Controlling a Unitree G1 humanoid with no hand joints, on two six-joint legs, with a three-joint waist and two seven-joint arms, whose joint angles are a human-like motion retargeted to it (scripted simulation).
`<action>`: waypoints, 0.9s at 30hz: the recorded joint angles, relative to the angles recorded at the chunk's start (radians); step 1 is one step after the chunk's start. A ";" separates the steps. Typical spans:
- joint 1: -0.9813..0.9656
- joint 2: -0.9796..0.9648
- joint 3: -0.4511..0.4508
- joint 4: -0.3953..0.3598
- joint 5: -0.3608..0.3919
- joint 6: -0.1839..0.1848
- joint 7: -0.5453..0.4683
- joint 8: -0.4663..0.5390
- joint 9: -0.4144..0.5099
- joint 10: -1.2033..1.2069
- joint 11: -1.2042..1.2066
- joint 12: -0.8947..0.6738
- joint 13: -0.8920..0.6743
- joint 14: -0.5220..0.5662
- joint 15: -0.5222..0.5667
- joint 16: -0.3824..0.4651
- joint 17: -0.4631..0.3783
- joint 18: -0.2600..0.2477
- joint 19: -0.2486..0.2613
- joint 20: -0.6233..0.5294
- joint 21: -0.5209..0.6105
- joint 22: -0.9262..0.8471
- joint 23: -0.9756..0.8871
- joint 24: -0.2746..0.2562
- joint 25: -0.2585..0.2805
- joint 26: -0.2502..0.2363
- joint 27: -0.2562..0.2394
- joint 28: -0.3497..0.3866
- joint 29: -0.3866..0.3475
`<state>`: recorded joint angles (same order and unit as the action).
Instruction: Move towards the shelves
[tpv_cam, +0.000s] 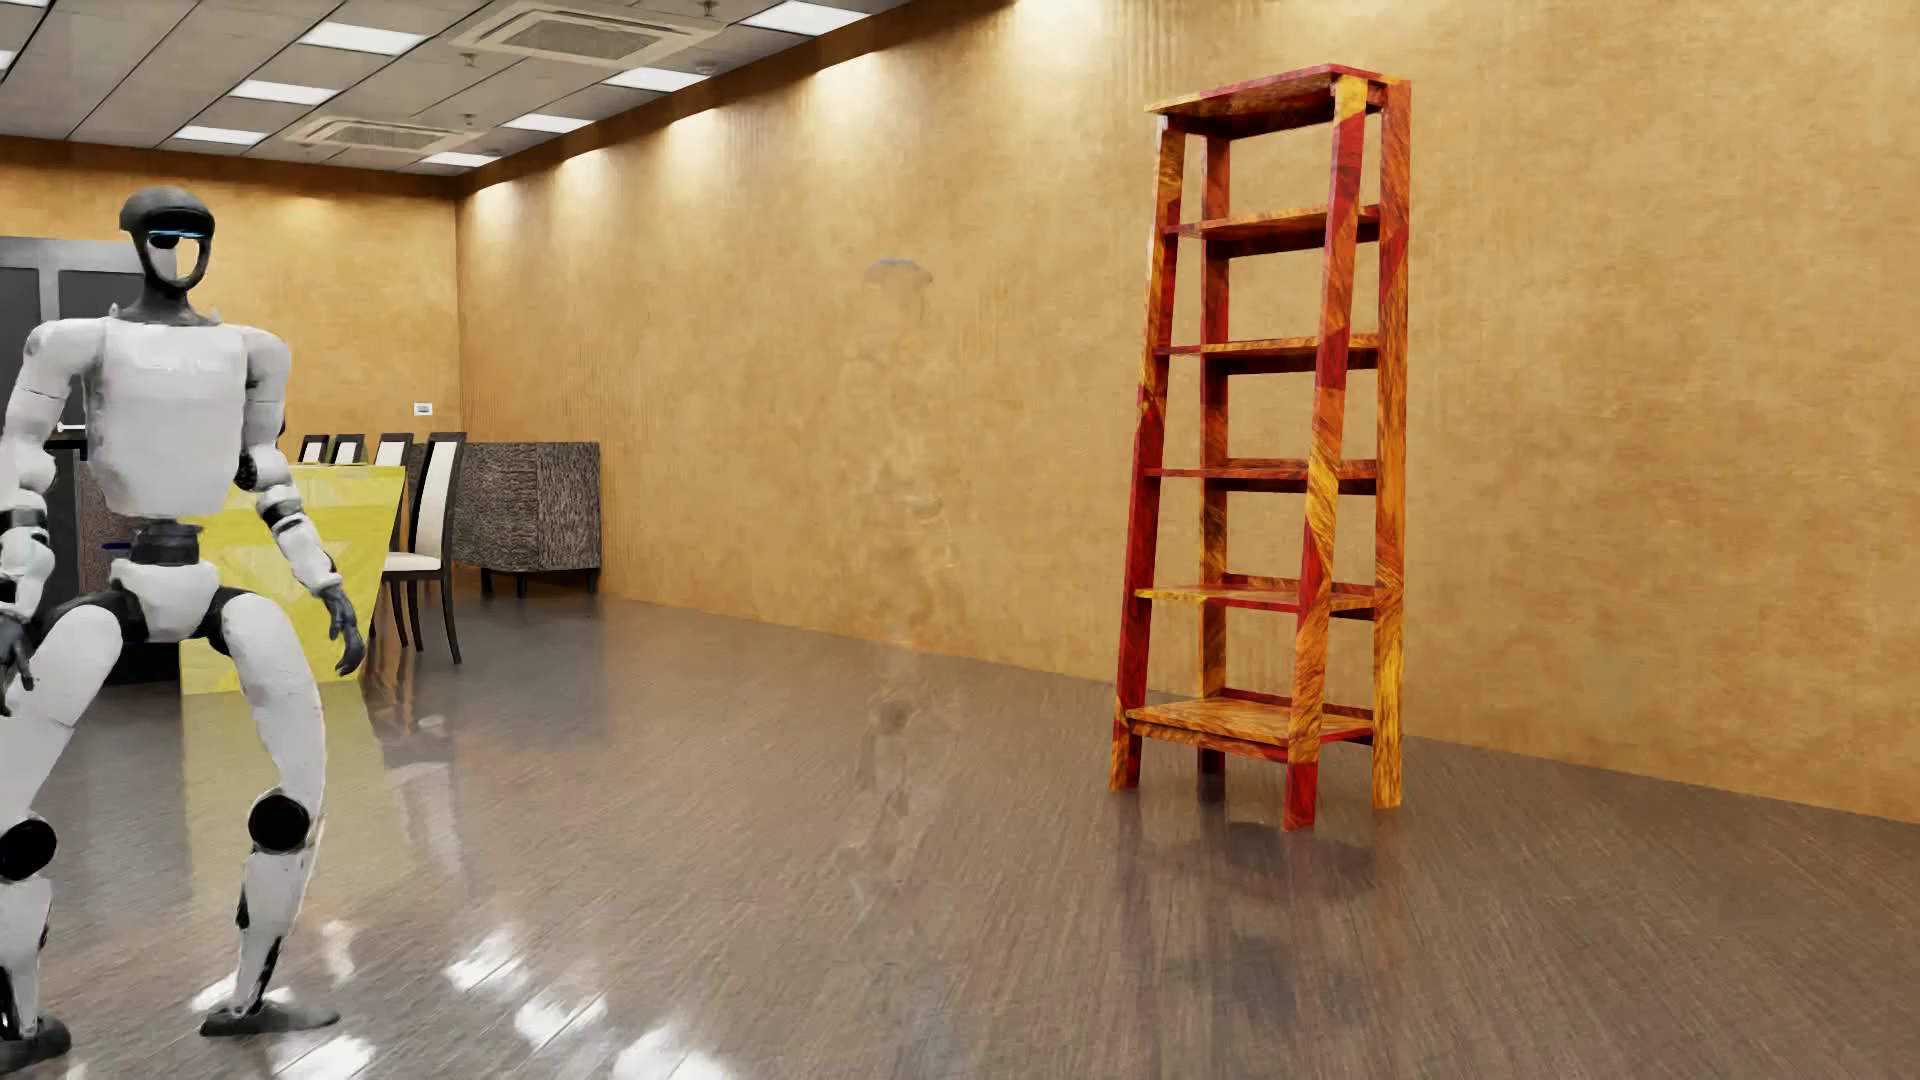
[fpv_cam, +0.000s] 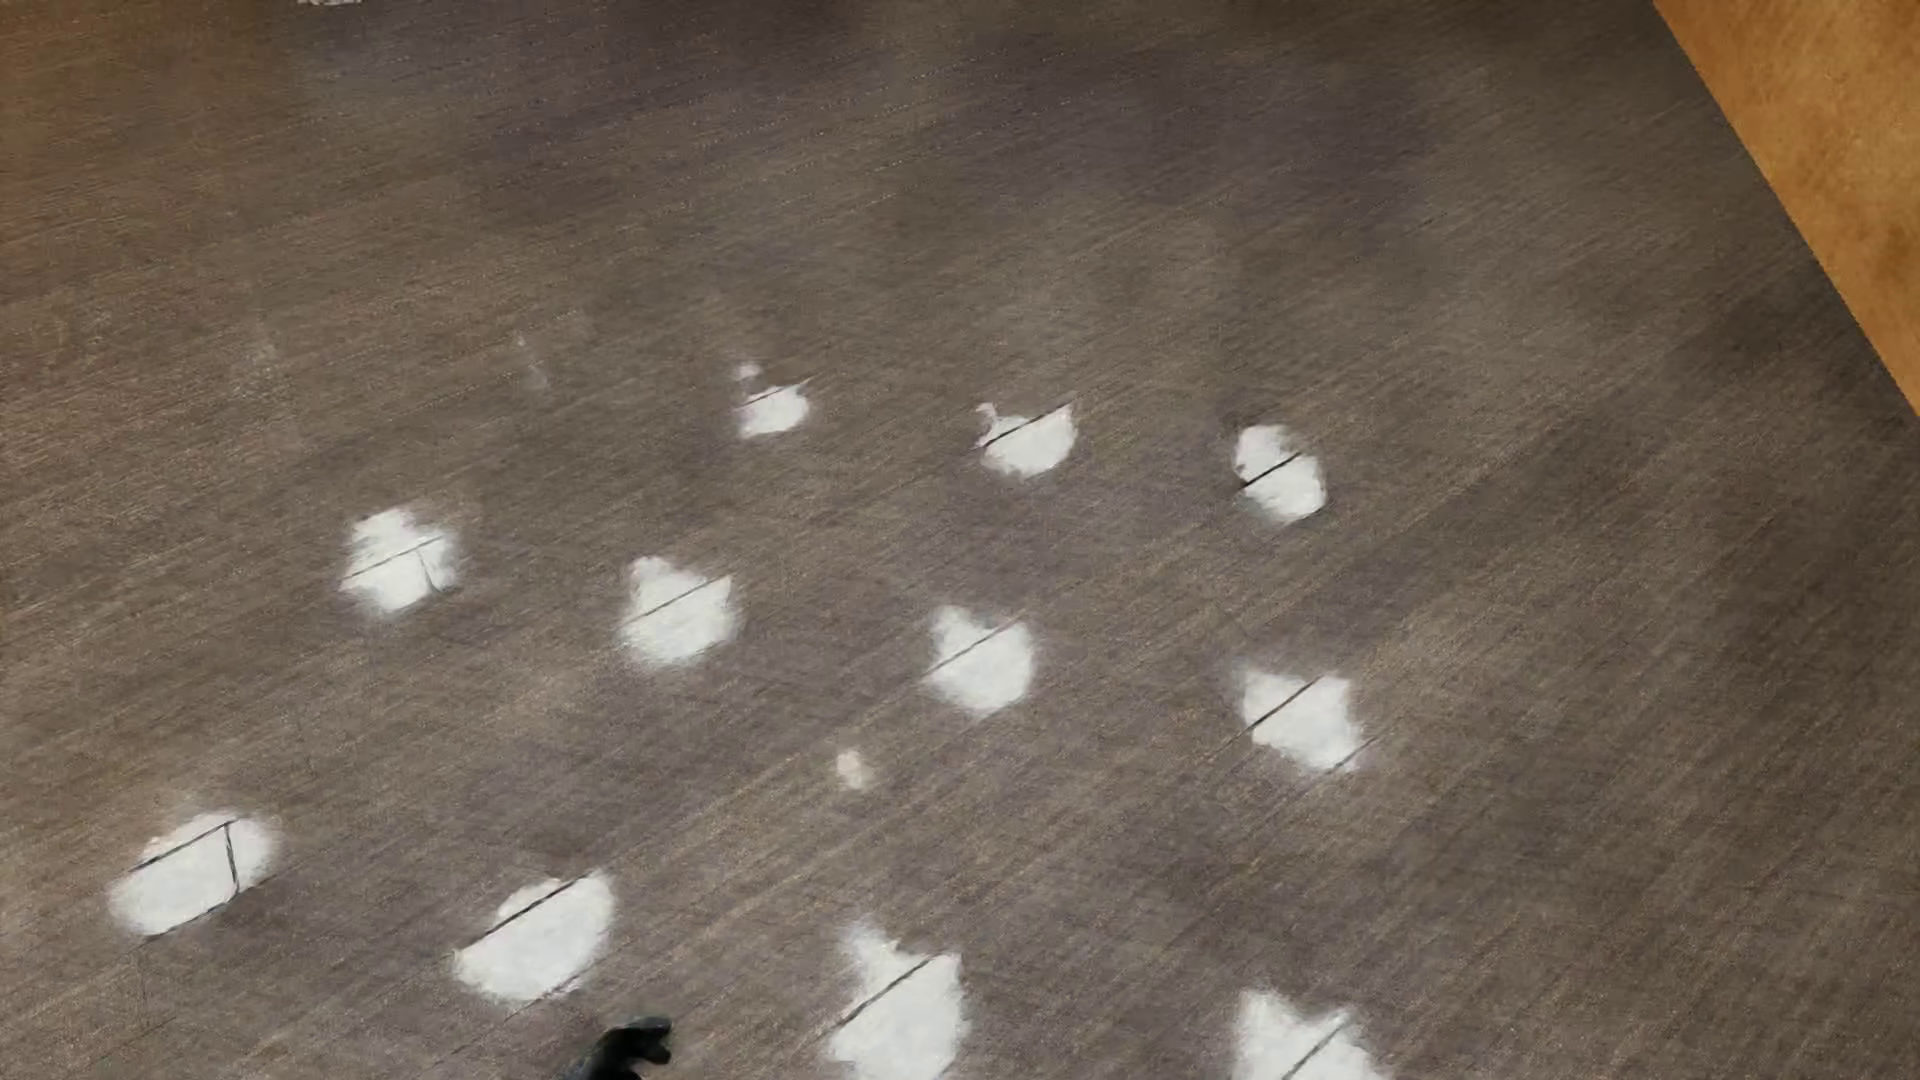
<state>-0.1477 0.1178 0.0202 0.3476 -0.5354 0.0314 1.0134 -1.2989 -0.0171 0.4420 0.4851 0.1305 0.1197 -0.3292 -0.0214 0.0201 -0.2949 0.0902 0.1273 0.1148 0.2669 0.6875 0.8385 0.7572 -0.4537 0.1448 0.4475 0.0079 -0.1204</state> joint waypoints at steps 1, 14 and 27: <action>-0.004 0.028 0.012 -0.071 -0.084 0.000 -0.054 0.001 0.001 -0.027 0.067 -0.009 0.022 -0.015 0.079 0.000 -0.013 0.010 -0.009 -0.054 -0.039 0.013 -0.014 0.021 0.002 -0.006 -0.012 -0.025 -0.018; -0.015 -0.804 -0.090 -0.505 0.452 -0.032 -0.925 1.255 0.019 -0.064 0.477 -0.151 0.168 -0.137 -0.145 0.082 0.110 0.065 -0.132 -0.140 -0.140 -0.002 -0.329 -0.118 -0.160 0.043 -0.151 0.044 0.030; -0.368 -0.464 -0.069 -0.391 0.586 0.023 -1.203 1.070 0.028 0.984 0.005 0.116 0.044 0.253 -0.249 0.199 0.207 -0.317 -0.199 -0.127 -0.166 0.140 -0.285 -0.078 -0.267 0.113 -0.180 -0.060 0.091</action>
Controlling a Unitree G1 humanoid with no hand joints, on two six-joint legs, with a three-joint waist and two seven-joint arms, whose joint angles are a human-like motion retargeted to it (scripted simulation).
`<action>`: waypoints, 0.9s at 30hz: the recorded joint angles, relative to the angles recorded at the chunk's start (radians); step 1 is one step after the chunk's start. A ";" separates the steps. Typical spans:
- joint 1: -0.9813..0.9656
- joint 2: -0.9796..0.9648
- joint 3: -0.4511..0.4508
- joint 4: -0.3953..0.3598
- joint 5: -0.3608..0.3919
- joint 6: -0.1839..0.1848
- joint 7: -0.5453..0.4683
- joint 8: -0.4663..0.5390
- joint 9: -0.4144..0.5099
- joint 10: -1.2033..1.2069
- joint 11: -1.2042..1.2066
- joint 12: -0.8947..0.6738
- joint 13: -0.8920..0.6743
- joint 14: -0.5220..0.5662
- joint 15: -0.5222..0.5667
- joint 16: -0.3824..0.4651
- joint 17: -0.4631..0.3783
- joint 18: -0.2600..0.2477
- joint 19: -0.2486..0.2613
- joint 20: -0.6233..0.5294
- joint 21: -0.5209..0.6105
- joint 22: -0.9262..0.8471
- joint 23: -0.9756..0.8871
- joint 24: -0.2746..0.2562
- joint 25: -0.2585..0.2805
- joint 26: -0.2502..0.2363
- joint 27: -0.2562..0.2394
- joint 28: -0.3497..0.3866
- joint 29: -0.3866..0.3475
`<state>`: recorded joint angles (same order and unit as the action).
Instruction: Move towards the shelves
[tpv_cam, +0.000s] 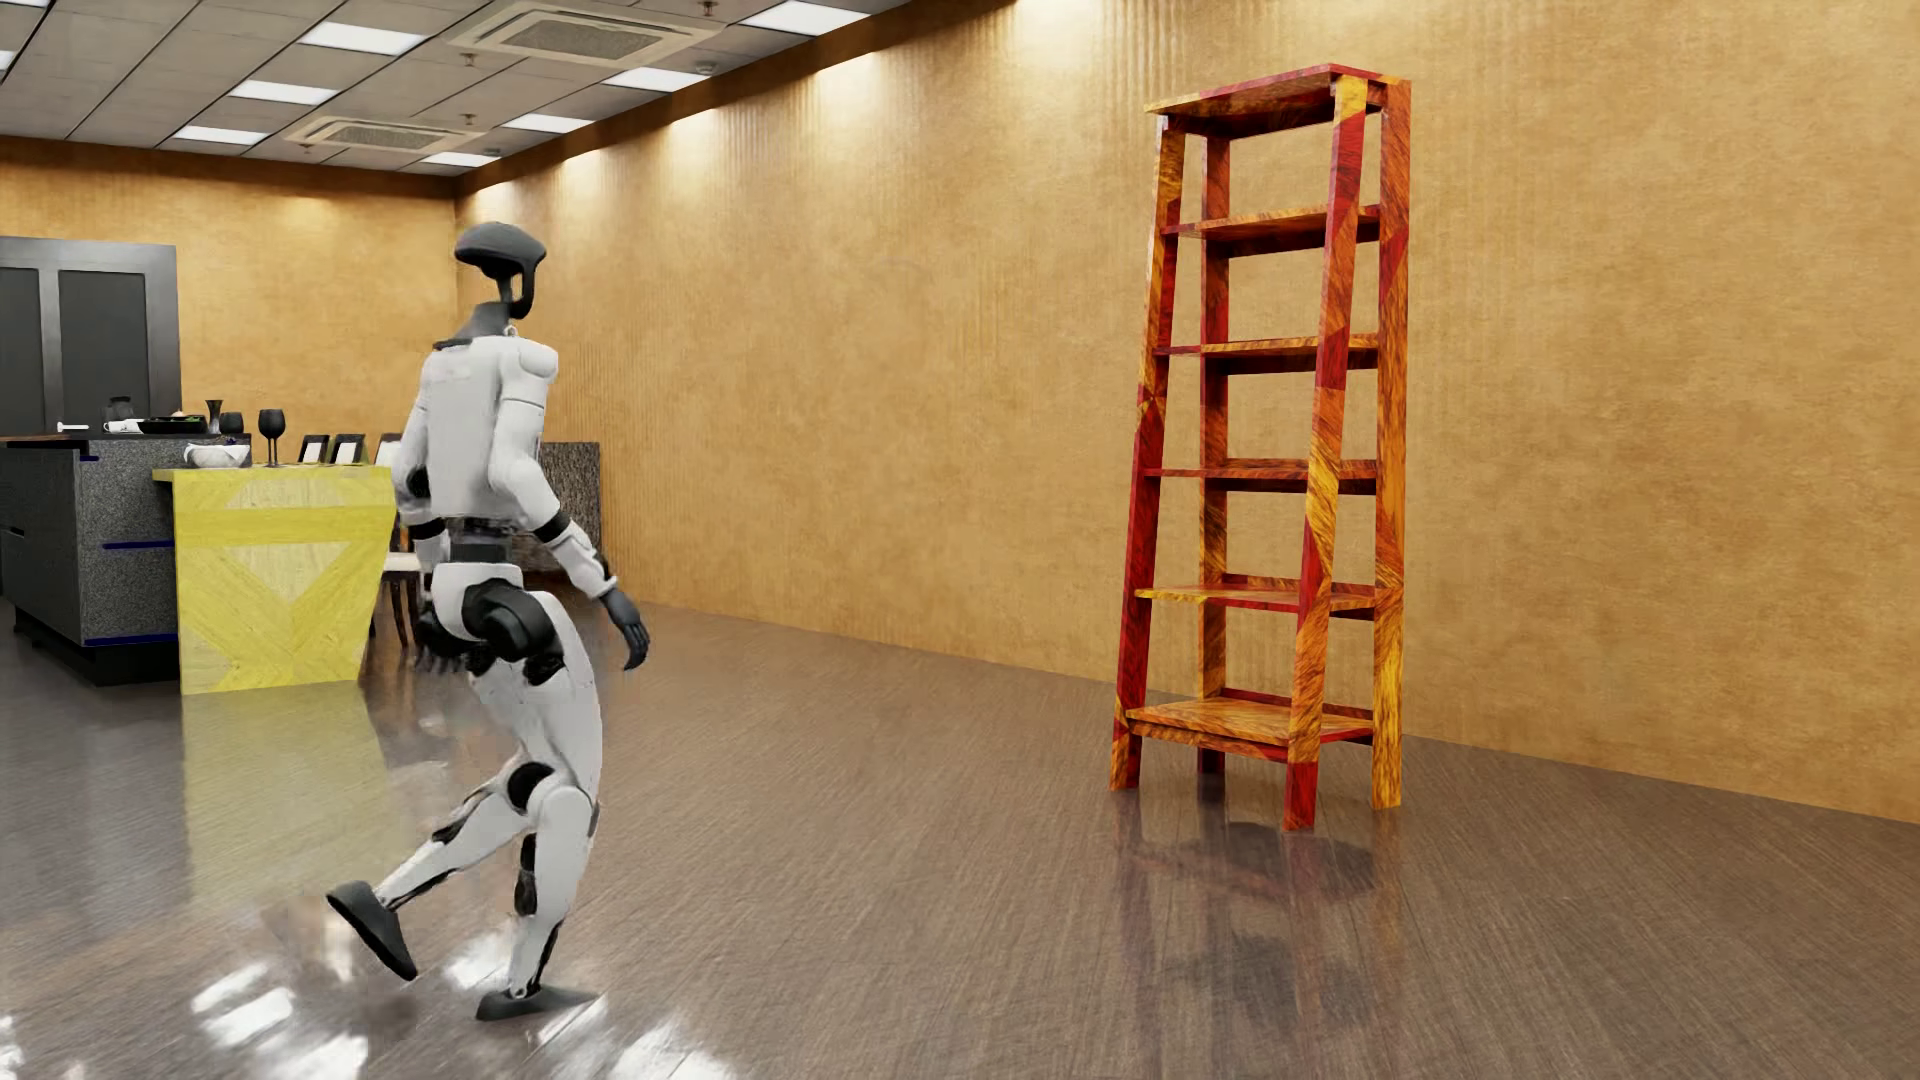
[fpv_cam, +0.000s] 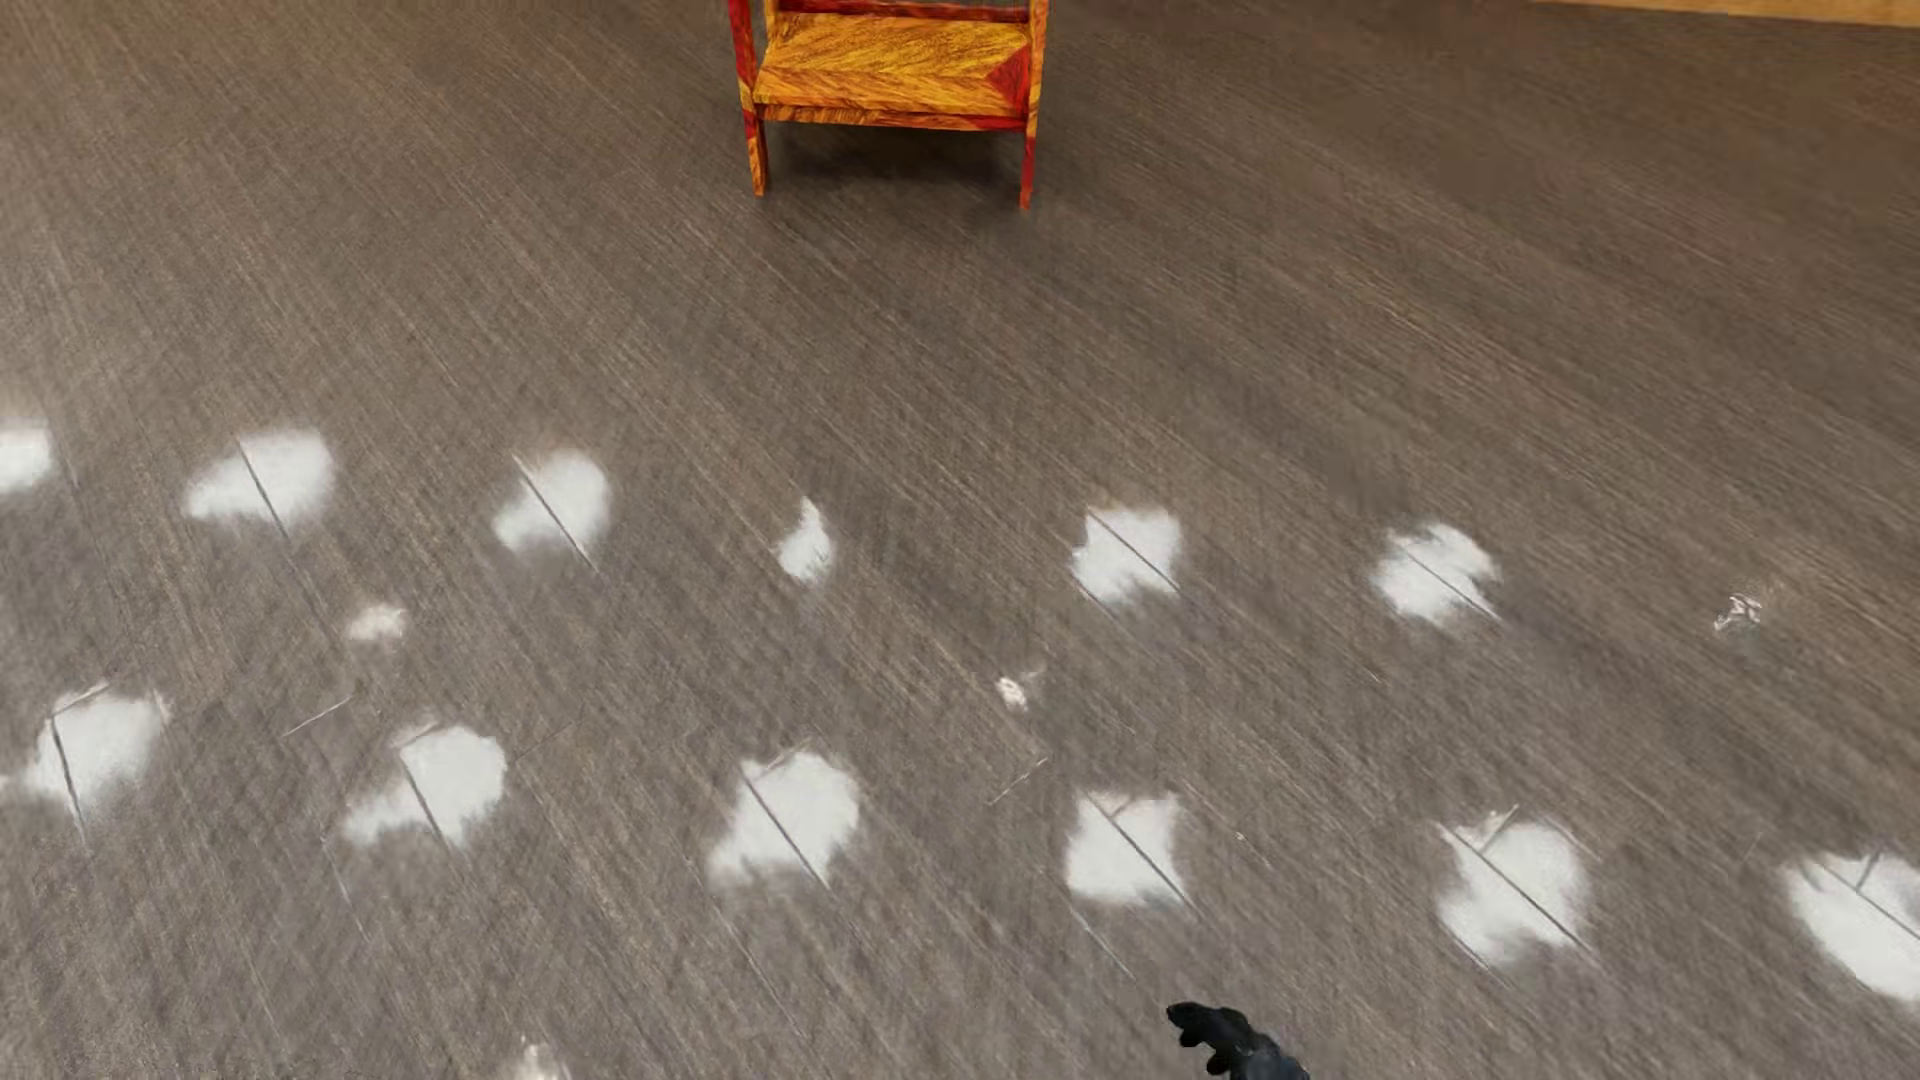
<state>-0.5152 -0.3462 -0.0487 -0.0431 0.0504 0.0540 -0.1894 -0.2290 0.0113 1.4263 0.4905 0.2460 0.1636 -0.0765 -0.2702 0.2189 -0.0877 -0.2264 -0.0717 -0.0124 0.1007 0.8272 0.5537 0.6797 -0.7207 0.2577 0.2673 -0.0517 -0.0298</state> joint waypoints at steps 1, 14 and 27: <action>-0.076 0.052 0.020 0.059 0.012 0.008 0.031 -0.015 0.002 -0.007 -0.008 0.030 -0.038 -0.011 -0.034 -0.015 -0.003 0.068 0.003 0.043 0.018 -0.046 -0.008 -0.023 0.003 -0.005 -0.001 0.029 0.003; 0.018 0.236 0.170 0.070 -0.117 -0.079 0.374 0.182 0.022 -0.932 0.446 0.126 -0.413 -0.095 0.217 -0.291 -0.075 0.308 0.215 0.192 0.486 0.001 0.196 0.043 0.124 0.063 0.083 -0.044 -0.013; 0.362 -0.200 0.003 -0.072 -0.133 -0.162 0.283 0.008 0.012 -0.989 -0.213 -0.344 0.087 -0.390 0.351 -0.078 -0.236 0.293 0.095 0.160 0.314 -0.131 0.261 0.049 0.242 -0.112 0.159 0.151 -0.014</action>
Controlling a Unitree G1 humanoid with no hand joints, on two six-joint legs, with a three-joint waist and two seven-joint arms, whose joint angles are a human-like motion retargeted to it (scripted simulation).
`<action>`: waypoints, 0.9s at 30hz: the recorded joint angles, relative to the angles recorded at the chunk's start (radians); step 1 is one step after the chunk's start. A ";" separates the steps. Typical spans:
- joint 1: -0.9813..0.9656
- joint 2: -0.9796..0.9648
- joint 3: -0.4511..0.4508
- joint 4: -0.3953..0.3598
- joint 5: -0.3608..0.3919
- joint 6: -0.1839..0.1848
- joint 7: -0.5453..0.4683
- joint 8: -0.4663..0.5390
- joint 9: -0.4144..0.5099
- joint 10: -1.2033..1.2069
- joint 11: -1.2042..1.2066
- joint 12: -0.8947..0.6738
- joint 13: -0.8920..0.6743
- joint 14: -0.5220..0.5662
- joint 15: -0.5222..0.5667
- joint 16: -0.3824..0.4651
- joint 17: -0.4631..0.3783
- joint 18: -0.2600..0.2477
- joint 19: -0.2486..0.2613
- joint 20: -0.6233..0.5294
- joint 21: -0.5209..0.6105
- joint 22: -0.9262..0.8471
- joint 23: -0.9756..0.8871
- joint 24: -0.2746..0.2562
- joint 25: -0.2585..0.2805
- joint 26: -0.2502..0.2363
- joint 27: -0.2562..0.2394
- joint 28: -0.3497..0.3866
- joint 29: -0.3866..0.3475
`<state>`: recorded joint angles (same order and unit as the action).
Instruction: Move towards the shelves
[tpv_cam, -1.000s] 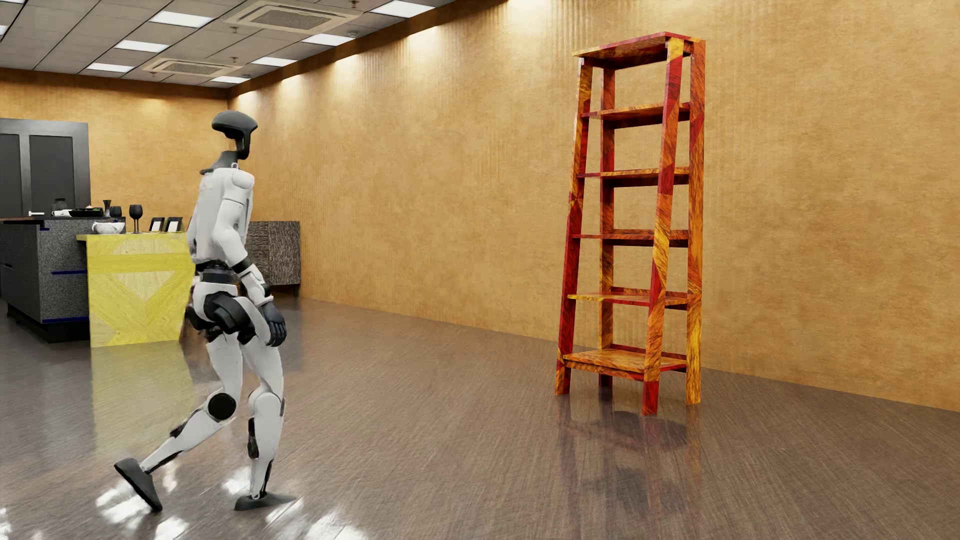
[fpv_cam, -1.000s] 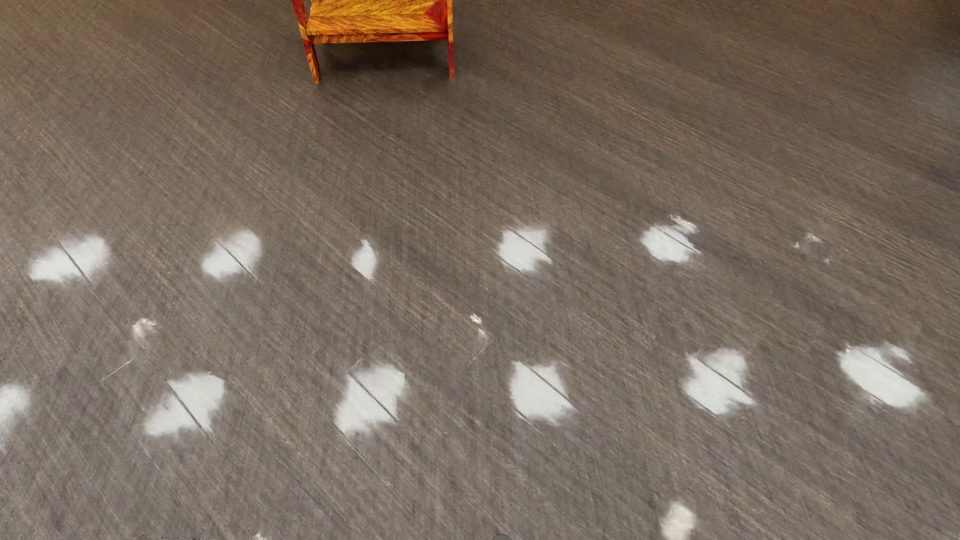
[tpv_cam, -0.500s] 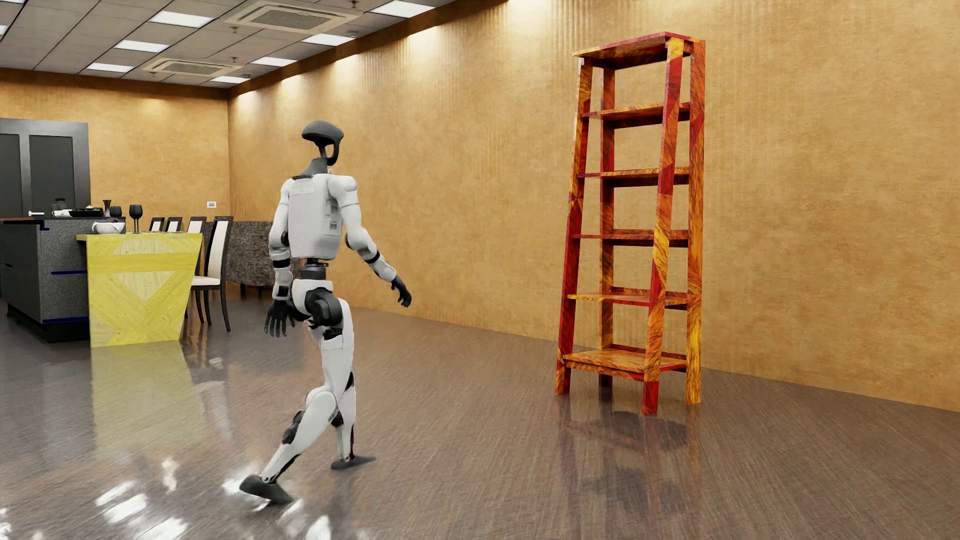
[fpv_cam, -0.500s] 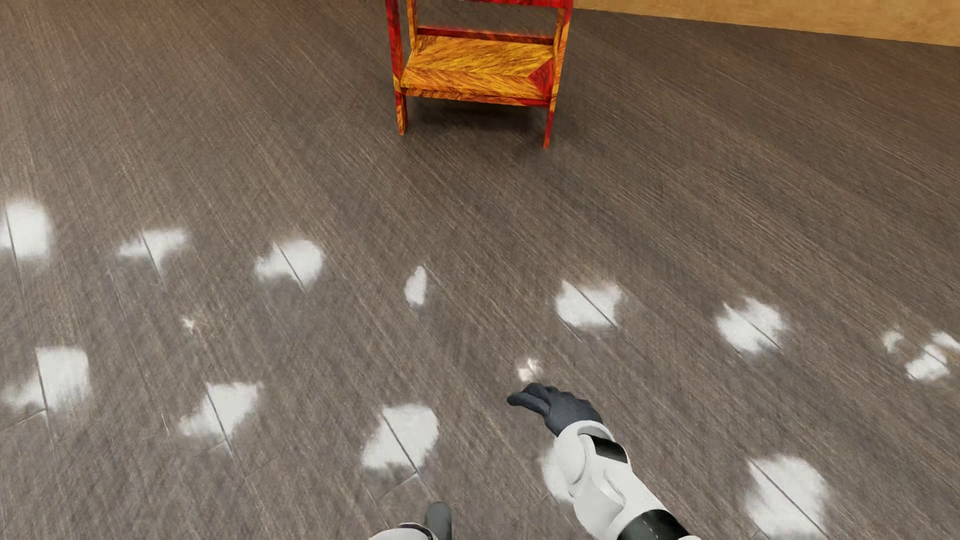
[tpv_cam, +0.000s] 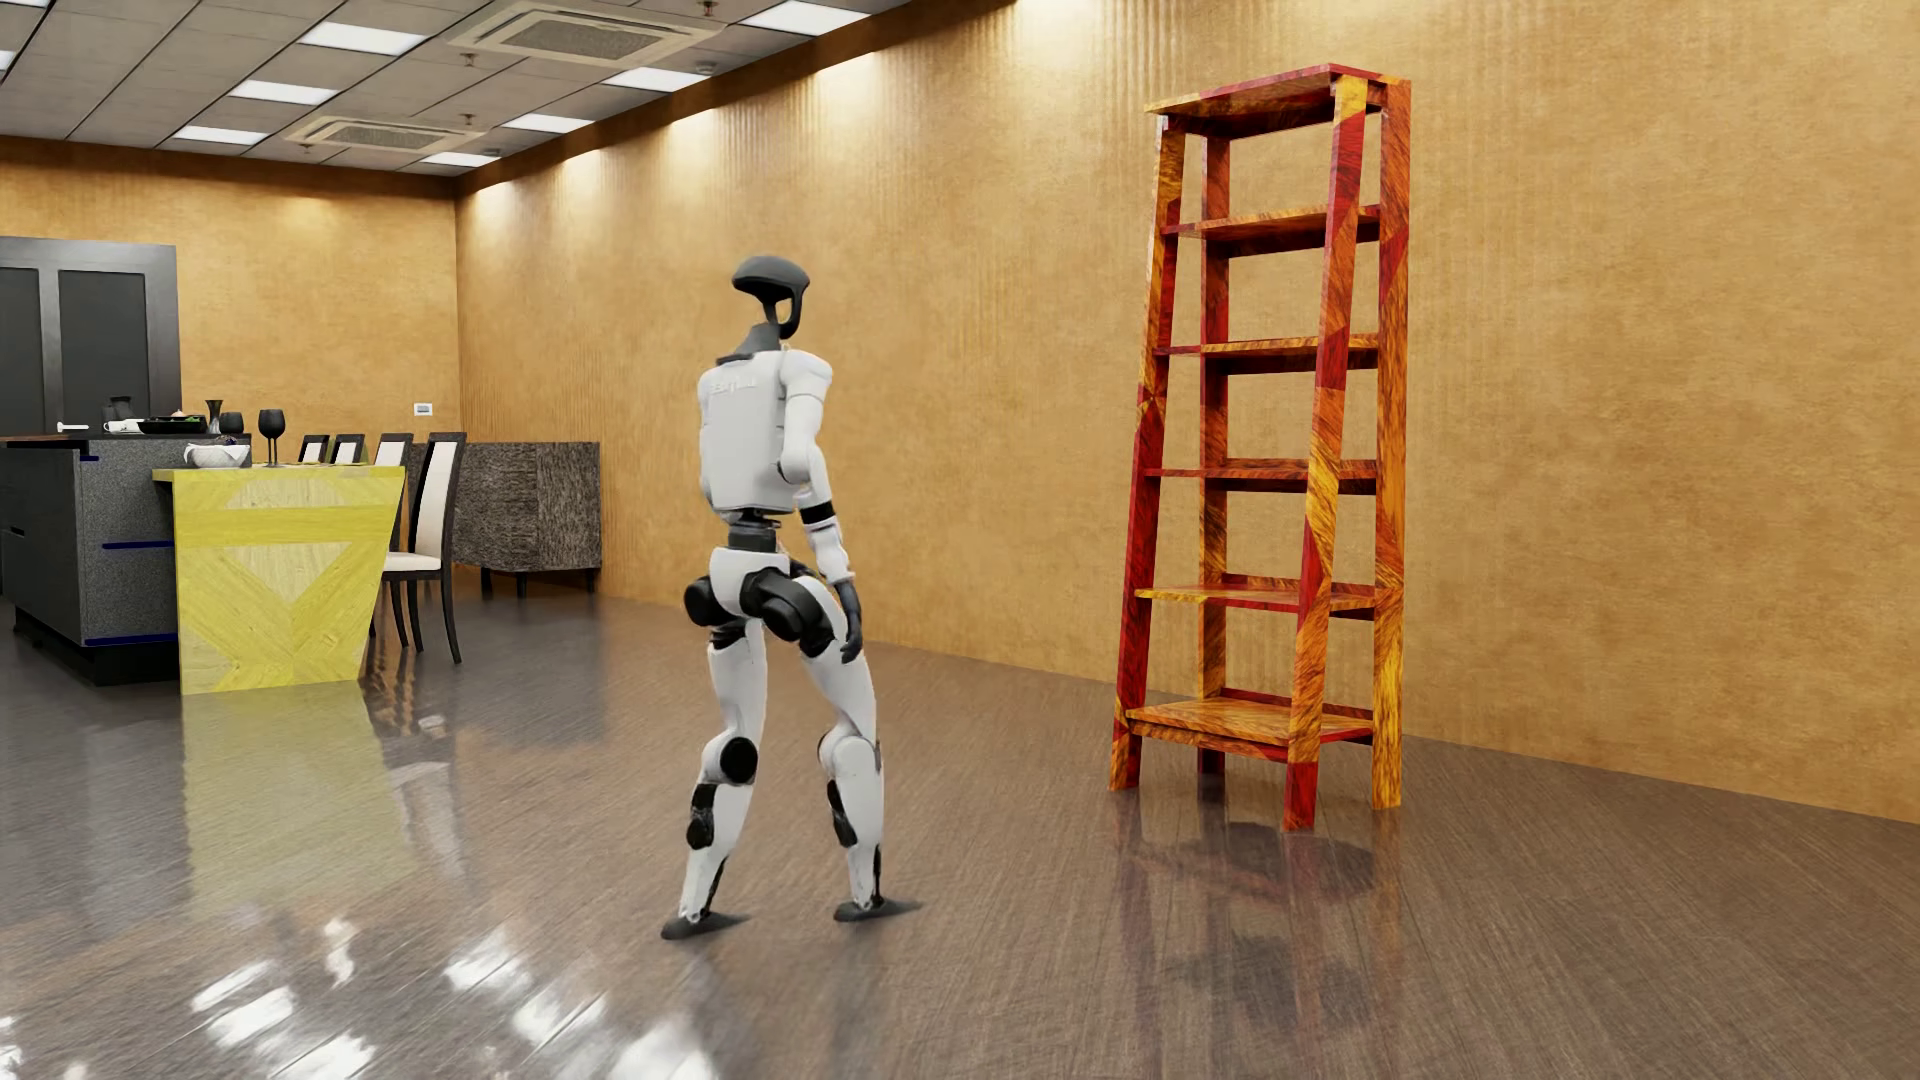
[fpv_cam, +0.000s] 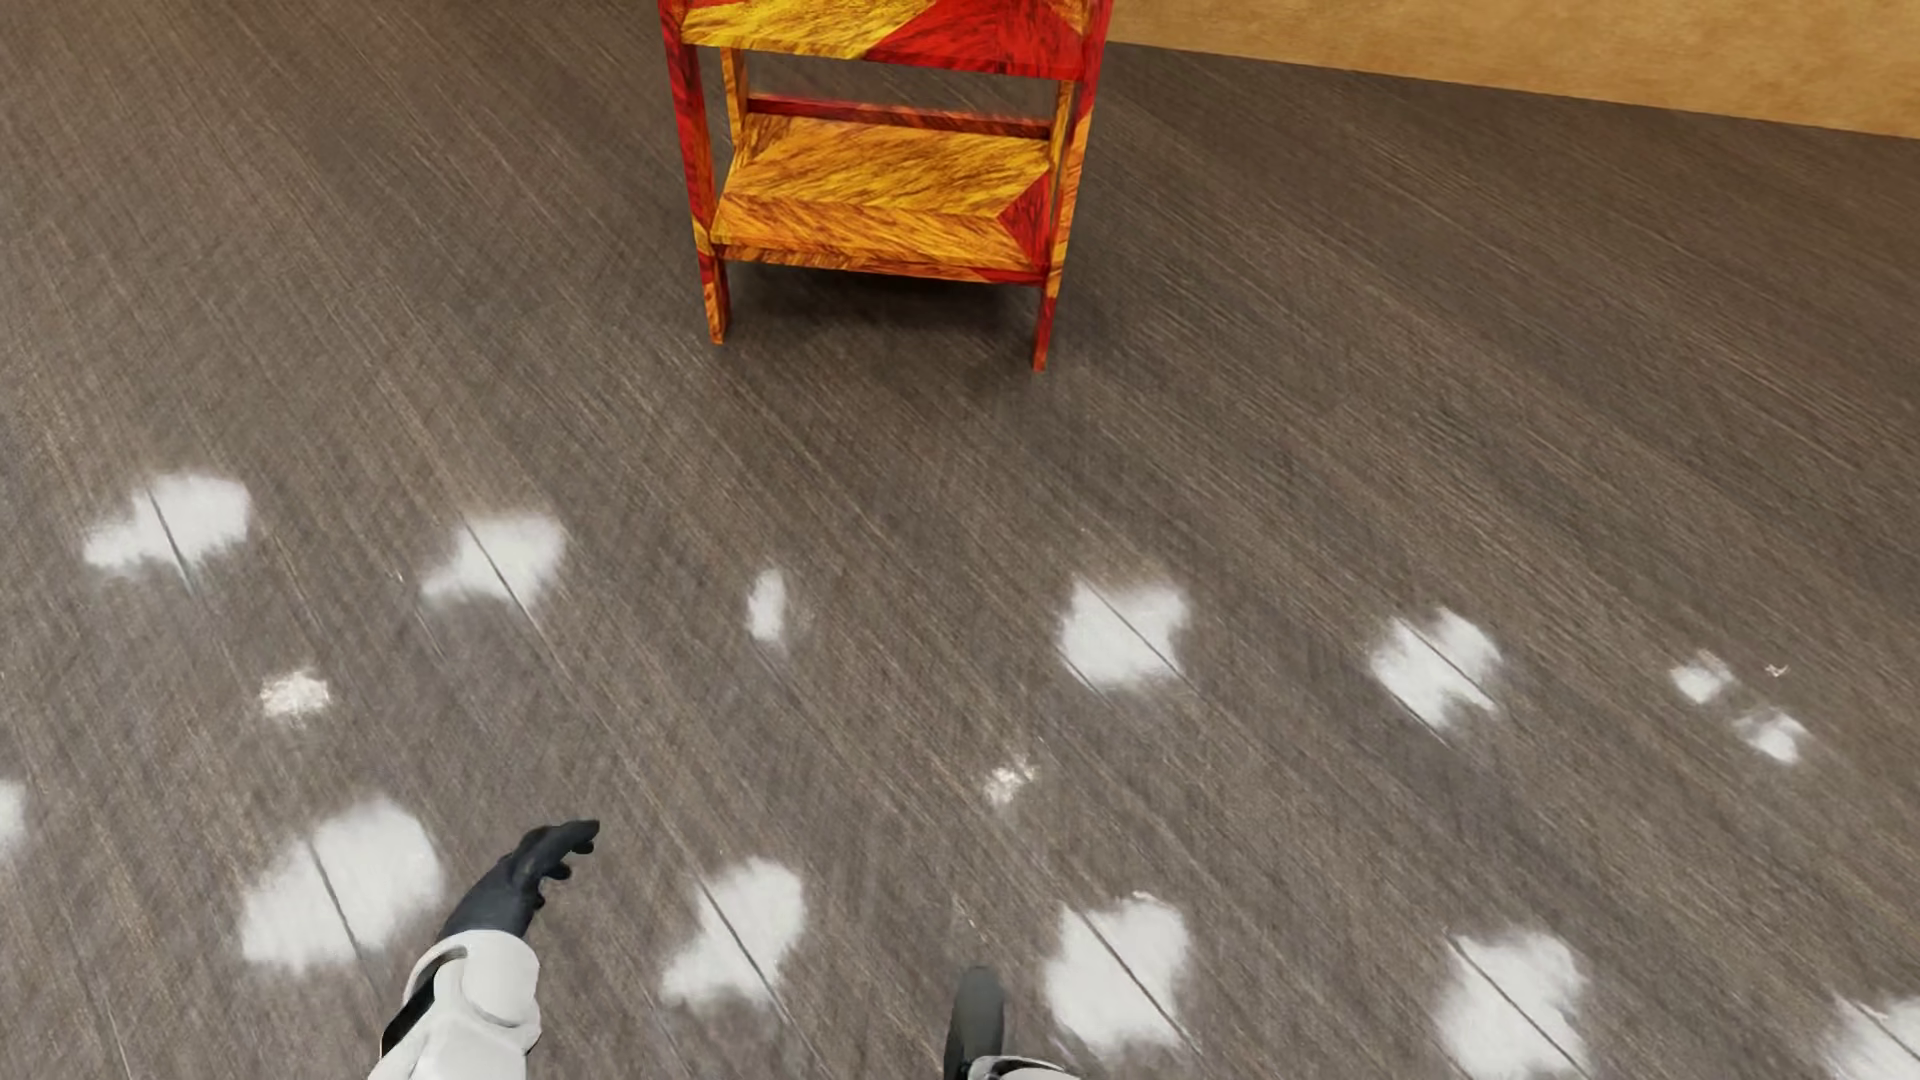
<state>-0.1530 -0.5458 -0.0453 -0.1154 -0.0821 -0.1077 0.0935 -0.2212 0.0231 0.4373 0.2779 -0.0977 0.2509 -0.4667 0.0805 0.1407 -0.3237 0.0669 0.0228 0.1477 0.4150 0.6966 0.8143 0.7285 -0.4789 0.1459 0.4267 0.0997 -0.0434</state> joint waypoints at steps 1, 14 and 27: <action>0.014 0.015 0.000 0.000 -0.001 0.003 -0.010 -0.027 -0.009 0.021 0.007 -0.008 0.025 -0.015 -0.019 -0.004 0.016 -0.010 -0.133 -0.006 -0.018 -0.028 0.019 -0.015 0.004 -0.015 0.010 0.009 0.016; -0.452 0.335 0.036 0.378 0.076 0.170 -0.095 -0.009 -0.010 0.508 0.209 0.288 -0.338 0.233 -0.399 -0.037 0.227 -0.210 -0.011 0.061 -0.003 0.176 0.042 -0.001 -0.136 0.160 -0.087 -0.142 -0.020; -0.126 0.063 0.096 0.263 -0.200 0.107 0.287 0.143 0.012 0.129 0.721 0.299 -0.390 0.107 -0.283 -0.040 0.173 -0.065 0.129 0.014 0.079 0.026 0.055 0.021 -0.178 0.066 -0.109 -0.076 0.074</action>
